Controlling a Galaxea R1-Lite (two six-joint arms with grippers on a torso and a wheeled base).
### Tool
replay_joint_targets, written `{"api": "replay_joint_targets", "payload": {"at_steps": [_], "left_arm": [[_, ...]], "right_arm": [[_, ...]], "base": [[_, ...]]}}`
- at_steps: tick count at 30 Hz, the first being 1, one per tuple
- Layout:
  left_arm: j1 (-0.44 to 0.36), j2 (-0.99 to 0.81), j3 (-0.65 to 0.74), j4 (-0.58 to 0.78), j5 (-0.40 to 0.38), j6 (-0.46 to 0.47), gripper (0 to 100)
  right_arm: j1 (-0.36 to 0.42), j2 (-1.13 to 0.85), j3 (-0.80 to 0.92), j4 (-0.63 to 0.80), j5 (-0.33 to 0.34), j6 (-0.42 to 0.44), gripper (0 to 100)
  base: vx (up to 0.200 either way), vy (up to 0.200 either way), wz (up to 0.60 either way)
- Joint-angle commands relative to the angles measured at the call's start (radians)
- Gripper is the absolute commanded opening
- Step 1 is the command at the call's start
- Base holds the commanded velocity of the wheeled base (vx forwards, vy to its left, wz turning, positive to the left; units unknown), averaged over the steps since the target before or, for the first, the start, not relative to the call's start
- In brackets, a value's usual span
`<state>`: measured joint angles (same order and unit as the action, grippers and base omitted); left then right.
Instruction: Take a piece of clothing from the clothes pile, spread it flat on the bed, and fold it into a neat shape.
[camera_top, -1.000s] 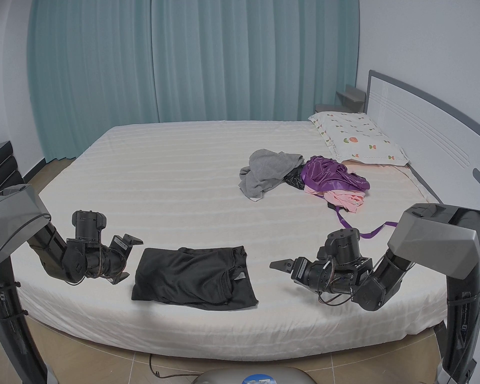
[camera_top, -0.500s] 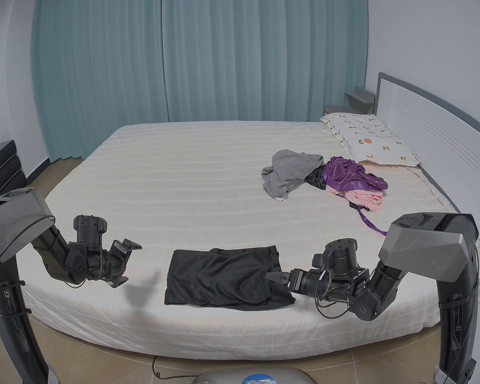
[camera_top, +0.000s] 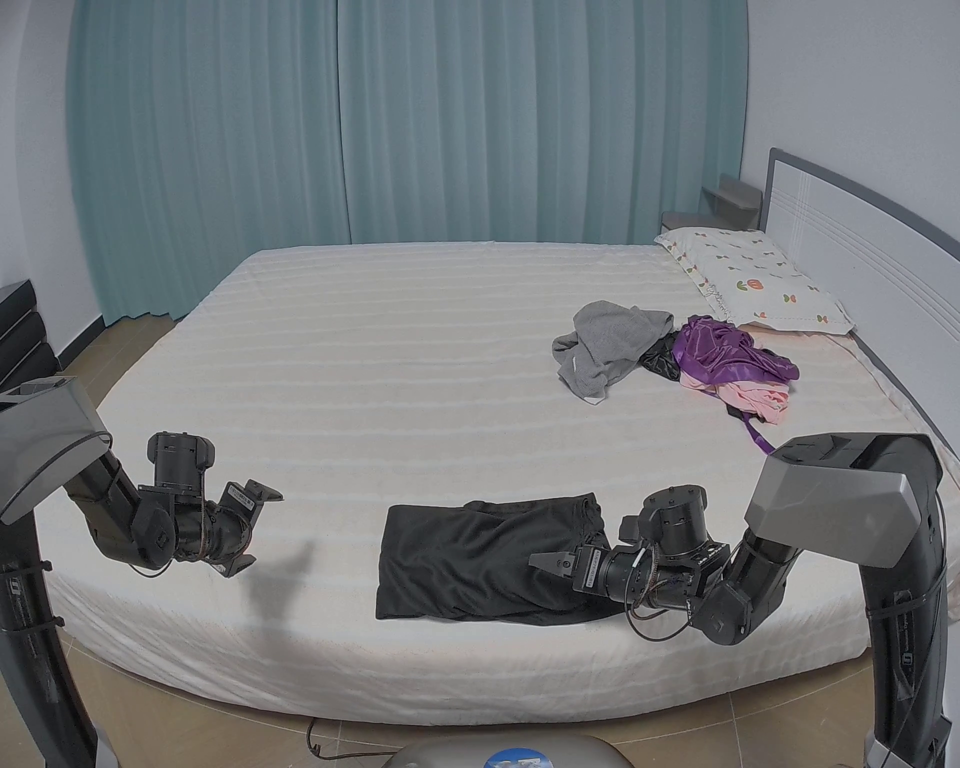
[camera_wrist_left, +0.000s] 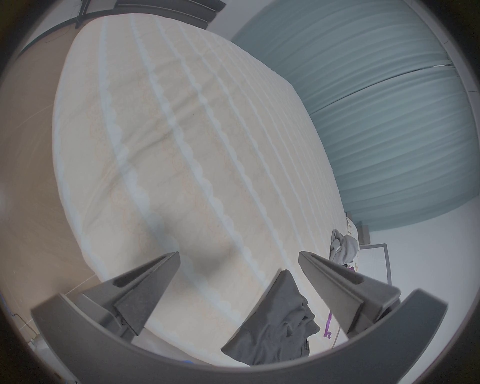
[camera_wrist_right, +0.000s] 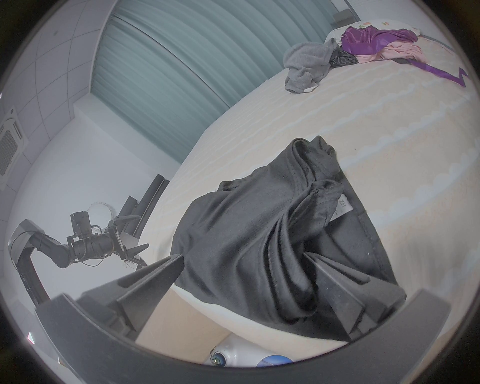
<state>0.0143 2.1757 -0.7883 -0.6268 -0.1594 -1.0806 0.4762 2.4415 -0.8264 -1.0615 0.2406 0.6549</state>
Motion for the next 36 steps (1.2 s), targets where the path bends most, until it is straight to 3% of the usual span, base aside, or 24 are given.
{"api": "replay_joint_targets", "payload": {"at_steps": [1,34,35,36], "left_arm": [[0.0,0.004,0.0,-0.001,0.0,-0.001,100],[-0.002,0.004,0.003,-0.001,0.003,0.002,100],[-0.002,0.004,0.003,-0.001,0.003,0.002,100],[-0.002,0.004,0.003,-0.001,0.003,0.002,100]], "right_arm": [[-0.001,0.005,0.01,-0.003,0.0,0.0,100],[-0.004,0.013,0.024,-0.015,-0.009,0.0,100],[-0.004,0.005,0.036,-0.014,-0.011,-0.001,0],[-0.002,-0.004,0.052,-0.011,-0.011,-0.001,0]], "base": [[0.0,0.0,0.0],[0.0,0.0,0.0],[0.0,0.0,0.0],[0.0,0.0,0.0]]}}
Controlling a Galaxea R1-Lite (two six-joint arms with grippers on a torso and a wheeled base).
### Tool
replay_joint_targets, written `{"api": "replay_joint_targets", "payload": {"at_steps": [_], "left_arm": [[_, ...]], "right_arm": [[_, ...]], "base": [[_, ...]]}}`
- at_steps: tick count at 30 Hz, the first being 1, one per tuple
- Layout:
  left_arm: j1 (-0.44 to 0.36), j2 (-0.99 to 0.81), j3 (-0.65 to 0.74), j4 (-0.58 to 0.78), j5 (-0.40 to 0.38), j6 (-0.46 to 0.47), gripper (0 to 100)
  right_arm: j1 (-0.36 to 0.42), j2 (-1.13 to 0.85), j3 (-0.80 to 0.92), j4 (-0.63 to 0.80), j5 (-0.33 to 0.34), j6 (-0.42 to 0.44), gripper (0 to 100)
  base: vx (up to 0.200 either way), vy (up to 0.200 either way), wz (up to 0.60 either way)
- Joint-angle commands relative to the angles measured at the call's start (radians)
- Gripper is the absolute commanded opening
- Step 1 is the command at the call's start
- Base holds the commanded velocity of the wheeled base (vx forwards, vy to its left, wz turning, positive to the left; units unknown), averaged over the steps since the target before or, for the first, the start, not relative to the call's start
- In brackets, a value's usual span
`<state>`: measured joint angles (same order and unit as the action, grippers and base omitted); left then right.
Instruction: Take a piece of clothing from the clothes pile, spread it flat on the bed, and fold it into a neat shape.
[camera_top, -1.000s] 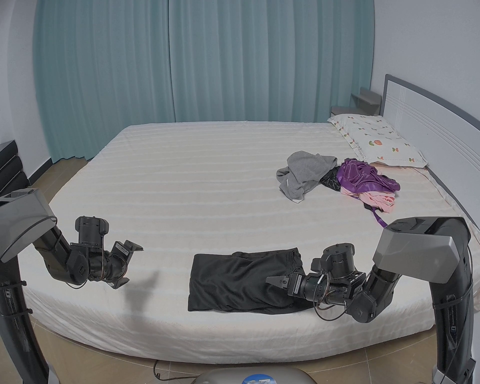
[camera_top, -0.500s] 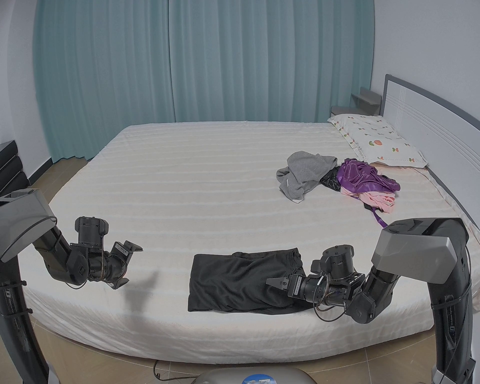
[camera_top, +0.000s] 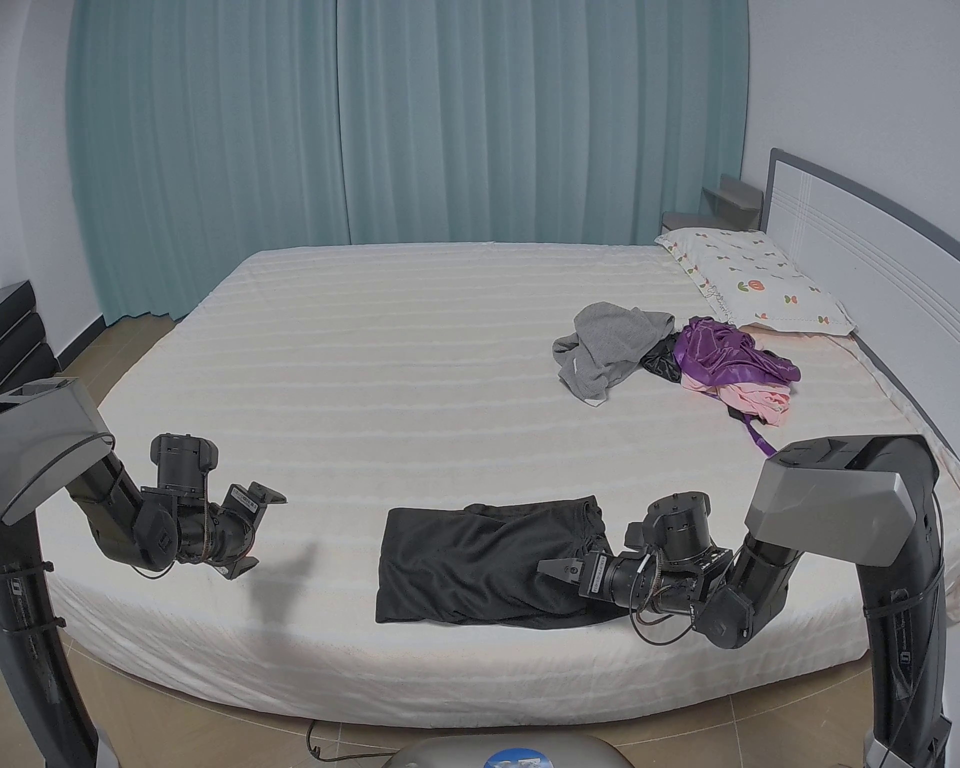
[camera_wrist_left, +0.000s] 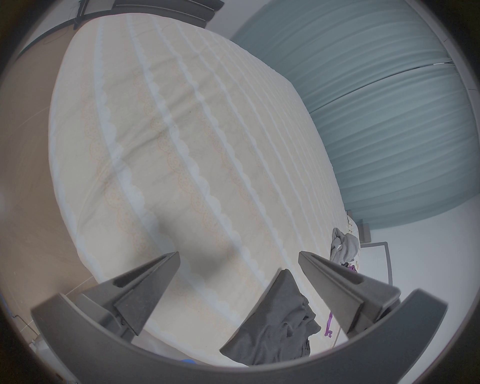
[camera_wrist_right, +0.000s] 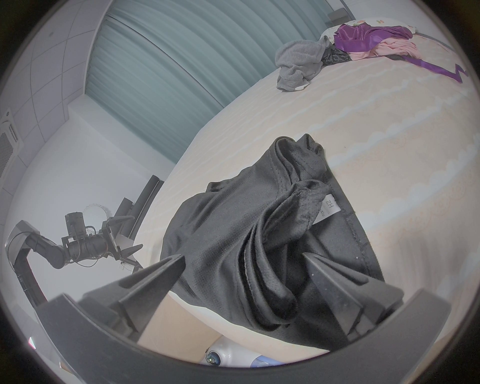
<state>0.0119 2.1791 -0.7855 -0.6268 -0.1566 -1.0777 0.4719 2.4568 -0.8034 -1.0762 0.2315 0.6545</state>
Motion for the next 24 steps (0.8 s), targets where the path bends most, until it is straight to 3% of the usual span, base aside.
{"api": "replay_joint_targets", "payload": {"at_steps": [1,16,24], "left_arm": [[0.0,0.001,0.0,-0.001,-0.001,-0.001,100],[0.0,0.001,0.0,-0.001,0.0,-0.001,100],[0.0,0.001,0.0,-0.001,0.0,-0.001,100]], "right_arm": [[0.002,-0.022,0.03,0.005,-0.001,-0.003,0],[-0.024,-0.133,0.174,0.018,-0.011,-0.021,0],[-0.067,-0.131,0.196,0.03,-0.009,-0.108,0]], "base": [[0.0,0.0,0.0],[0.0,0.0,0.0],[0.0,0.0,0.0]]}}
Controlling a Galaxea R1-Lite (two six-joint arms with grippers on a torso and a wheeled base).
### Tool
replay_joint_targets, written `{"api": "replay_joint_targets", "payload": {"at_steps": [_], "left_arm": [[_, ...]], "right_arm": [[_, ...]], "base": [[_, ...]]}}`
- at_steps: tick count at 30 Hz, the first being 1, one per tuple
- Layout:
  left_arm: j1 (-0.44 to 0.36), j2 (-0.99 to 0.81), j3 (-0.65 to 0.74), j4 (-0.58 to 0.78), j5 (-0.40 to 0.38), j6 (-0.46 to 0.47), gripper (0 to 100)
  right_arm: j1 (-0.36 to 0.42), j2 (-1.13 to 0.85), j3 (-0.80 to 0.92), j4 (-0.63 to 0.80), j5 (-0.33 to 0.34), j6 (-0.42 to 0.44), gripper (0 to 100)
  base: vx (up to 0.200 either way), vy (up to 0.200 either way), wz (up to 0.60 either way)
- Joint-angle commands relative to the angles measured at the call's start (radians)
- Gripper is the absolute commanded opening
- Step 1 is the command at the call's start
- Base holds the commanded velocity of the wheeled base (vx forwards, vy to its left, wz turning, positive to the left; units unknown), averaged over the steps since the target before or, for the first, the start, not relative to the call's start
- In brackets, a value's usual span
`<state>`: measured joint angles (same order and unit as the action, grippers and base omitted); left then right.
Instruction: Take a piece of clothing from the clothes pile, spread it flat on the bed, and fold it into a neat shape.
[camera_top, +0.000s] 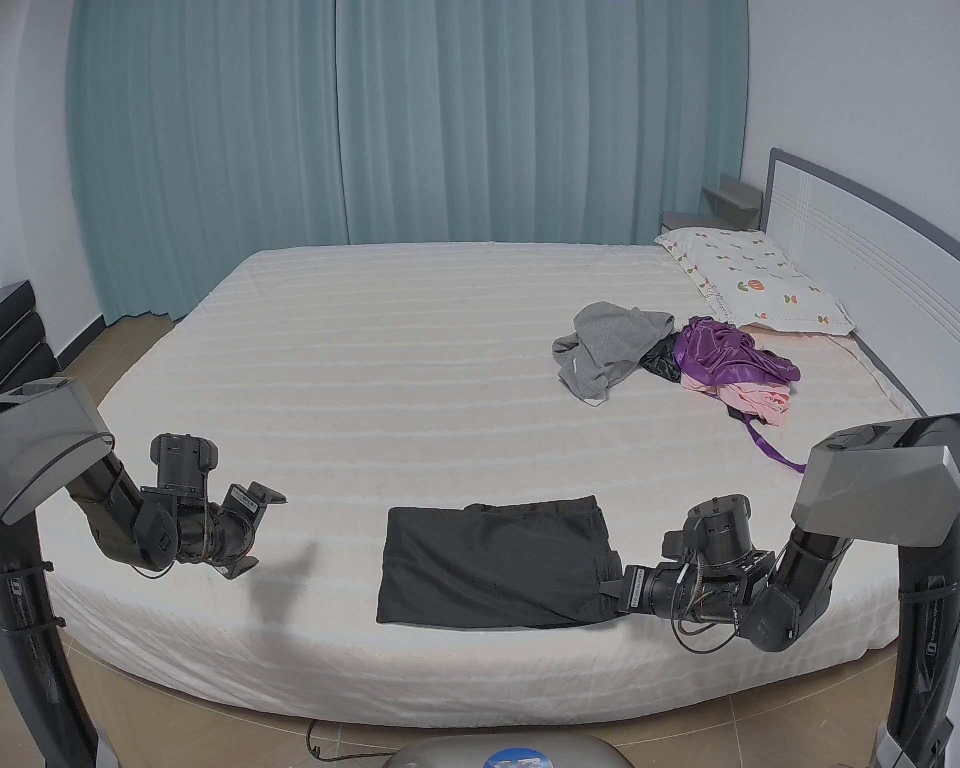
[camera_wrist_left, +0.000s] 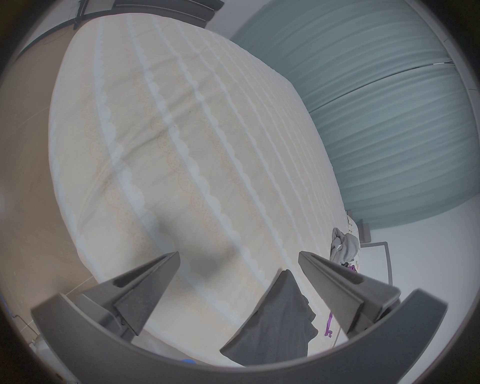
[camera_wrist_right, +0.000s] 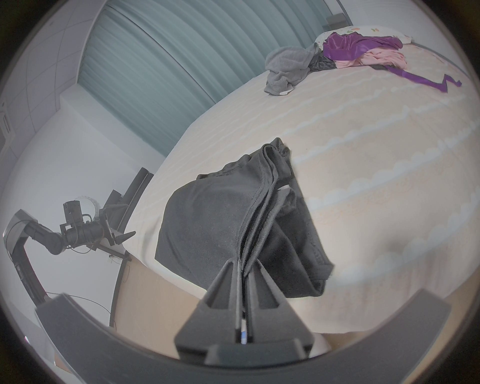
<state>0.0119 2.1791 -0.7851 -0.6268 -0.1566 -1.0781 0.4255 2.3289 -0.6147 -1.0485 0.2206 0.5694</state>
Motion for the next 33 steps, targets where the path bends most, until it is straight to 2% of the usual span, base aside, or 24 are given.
{"api": "replay_joint_targets", "payload": {"at_steps": [1,4,5,8,16,21,27,33], "left_arm": [[0.0,0.001,0.0,-0.001,0.0,0.0,100],[0.0,0.001,0.0,-0.001,0.0,0.0,100],[0.0,0.002,0.0,-0.001,0.0,0.0,100],[0.0,0.001,0.0,-0.001,0.0,0.0,100],[0.0,0.001,0.0,-0.001,0.0,0.0,100],[0.0,0.001,0.003,-0.001,0.0,0.0,100],[-0.001,0.001,0.004,-0.001,0.0,0.001,100],[-0.006,0.002,0.004,-0.001,0.0,0.001,100]], "right_arm": [[-0.021,-0.002,0.007,0.002,0.003,-0.026,0],[-0.019,-0.002,0.007,0.013,0.003,-0.032,0],[-0.022,-0.003,0.007,0.025,0.002,-0.048,100],[-0.033,-0.006,0.007,0.041,0.003,-0.083,100],[-0.05,0.013,-0.102,0.038,0.009,-0.072,100],[-0.057,0.113,-0.281,0.054,0.006,0.021,100],[-0.06,0.201,-0.465,0.168,0.0,0.027,100],[-0.08,0.224,-0.511,0.174,0.0,0.03,100]], "base": [[0.0,0.0,0.0],[0.0,0.0,0.0],[0.0,0.0,0.0],[0.0,0.0,0.0],[0.0,0.0,0.0],[0.0,0.0,0.0],[0.0,0.0,0.0],[0.0,0.0,0.0]]}}
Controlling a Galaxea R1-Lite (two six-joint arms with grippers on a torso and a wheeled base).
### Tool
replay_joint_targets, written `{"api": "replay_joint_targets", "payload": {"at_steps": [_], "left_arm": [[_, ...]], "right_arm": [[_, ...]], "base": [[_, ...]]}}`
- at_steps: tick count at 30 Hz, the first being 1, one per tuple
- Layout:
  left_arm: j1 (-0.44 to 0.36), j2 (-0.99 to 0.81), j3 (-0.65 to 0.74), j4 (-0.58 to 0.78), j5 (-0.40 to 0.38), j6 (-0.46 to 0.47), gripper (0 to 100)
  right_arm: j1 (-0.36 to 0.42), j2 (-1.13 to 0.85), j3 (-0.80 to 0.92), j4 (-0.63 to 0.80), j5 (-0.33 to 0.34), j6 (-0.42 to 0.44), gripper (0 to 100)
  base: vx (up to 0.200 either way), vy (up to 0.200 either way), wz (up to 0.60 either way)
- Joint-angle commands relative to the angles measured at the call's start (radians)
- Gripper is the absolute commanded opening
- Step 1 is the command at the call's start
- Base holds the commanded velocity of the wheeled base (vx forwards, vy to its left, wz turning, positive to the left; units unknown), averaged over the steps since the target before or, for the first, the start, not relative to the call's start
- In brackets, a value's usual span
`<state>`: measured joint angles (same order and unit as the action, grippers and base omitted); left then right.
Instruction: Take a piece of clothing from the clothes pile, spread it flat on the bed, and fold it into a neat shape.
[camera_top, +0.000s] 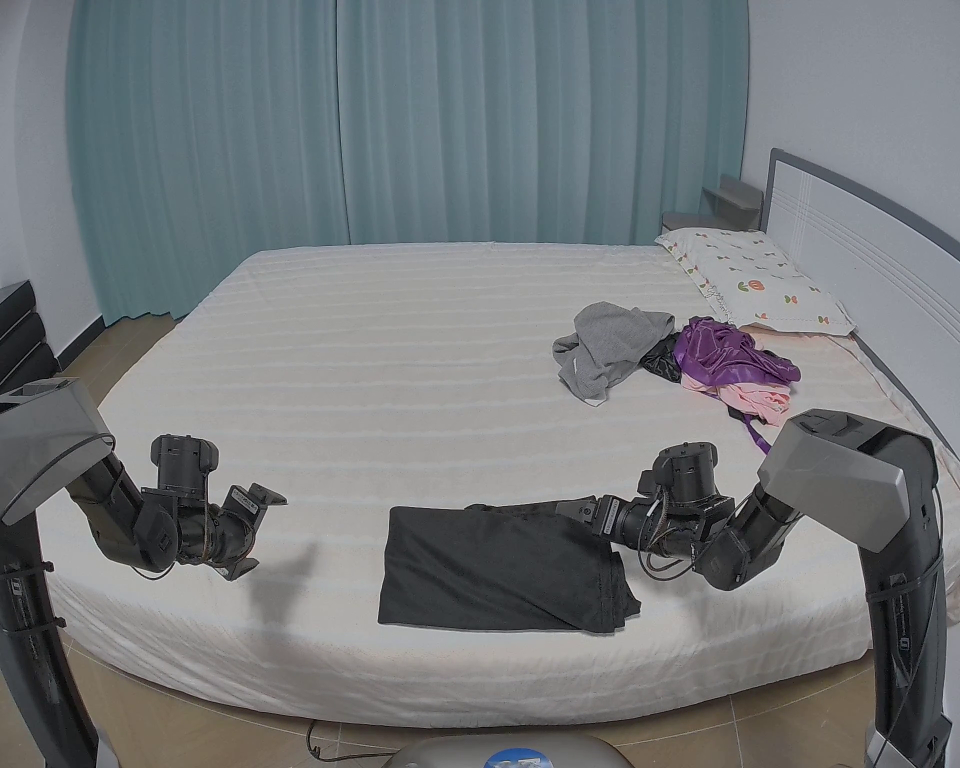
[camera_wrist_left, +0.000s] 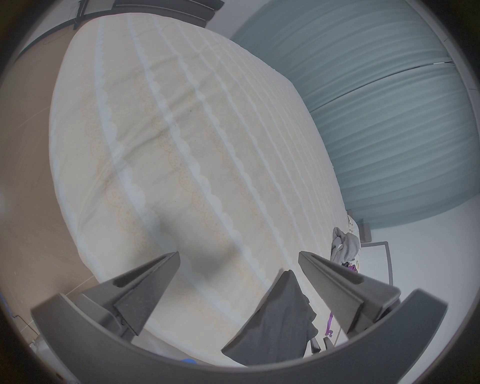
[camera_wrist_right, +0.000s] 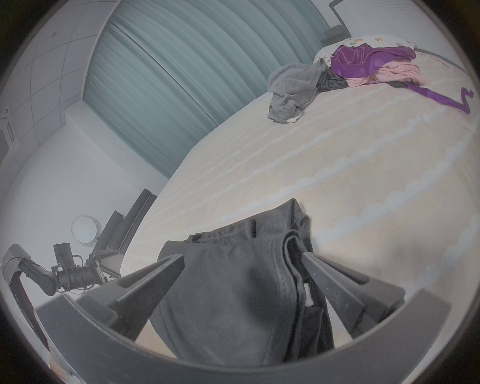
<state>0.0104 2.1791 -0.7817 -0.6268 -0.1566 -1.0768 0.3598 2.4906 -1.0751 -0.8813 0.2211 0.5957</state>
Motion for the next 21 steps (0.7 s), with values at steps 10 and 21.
{"api": "replay_joint_targets", "payload": {"at_steps": [10,21], "left_arm": [[-0.006,0.001,0.001,-0.001,0.002,-0.002,100],[-0.006,0.002,0.002,-0.001,0.002,0.0,100]], "right_arm": [[-0.019,0.08,-0.085,0.001,0.0,0.007,0],[-0.055,0.077,-0.1,0.002,-0.035,0.007,0]], "base": [[0.0,0.0,0.0],[0.0,0.0,0.0]]}}
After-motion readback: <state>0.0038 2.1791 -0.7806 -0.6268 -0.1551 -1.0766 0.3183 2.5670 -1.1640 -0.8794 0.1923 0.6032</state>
